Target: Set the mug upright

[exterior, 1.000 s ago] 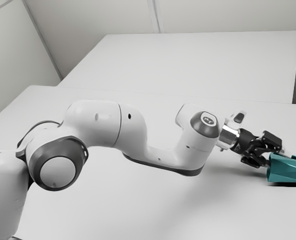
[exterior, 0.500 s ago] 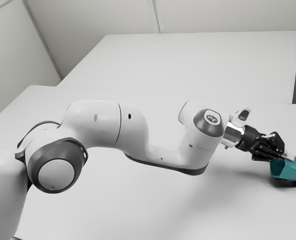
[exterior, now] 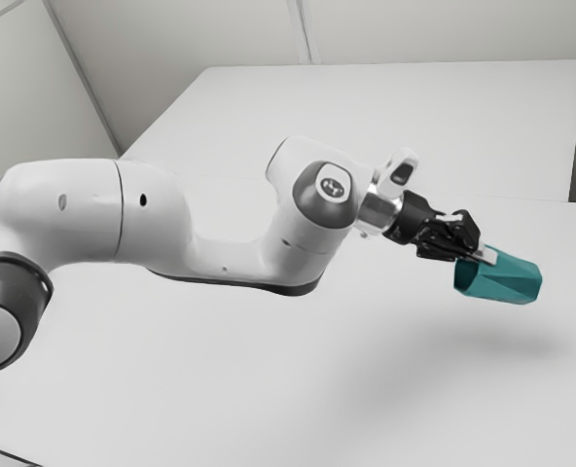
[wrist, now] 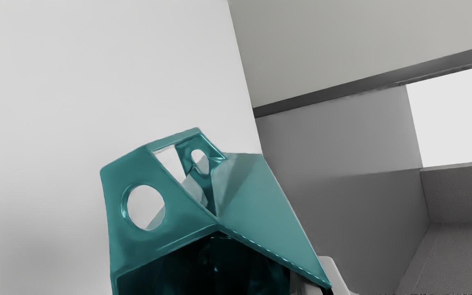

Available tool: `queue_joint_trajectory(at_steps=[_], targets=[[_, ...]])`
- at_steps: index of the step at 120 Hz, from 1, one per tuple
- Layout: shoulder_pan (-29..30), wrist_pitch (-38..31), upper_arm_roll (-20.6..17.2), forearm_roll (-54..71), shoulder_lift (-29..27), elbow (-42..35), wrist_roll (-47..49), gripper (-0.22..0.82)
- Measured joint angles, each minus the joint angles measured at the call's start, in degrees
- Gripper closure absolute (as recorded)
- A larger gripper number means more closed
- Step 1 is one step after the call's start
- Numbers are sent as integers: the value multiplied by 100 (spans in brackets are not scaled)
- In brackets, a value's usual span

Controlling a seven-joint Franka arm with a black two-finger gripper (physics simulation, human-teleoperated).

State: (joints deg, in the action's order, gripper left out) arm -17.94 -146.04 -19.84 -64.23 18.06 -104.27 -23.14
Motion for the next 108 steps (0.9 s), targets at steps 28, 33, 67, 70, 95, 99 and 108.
queue_joint_trajectory(at_steps=[28, 33, 67, 70, 95, 99, 108], targets=[[827, 1156, 197, 3028, -1142, -399, 661, 79], [947, 1460, 277, 3538, -1282, -402, 779, 79], [1801, 2931, 460, 5816, -1938, -768, 1364, 79], [1851, 2988, 483, 5921, -1970, -811, 1391, 79], [1892, 2896, 631, 6320, -2038, -1308, 1524, 79], [1848, 2838, 650, 6347, -2019, -1346, 1544, 79], [1763, 2737, 673, 6465, -1969, -1448, 1591, 79]])
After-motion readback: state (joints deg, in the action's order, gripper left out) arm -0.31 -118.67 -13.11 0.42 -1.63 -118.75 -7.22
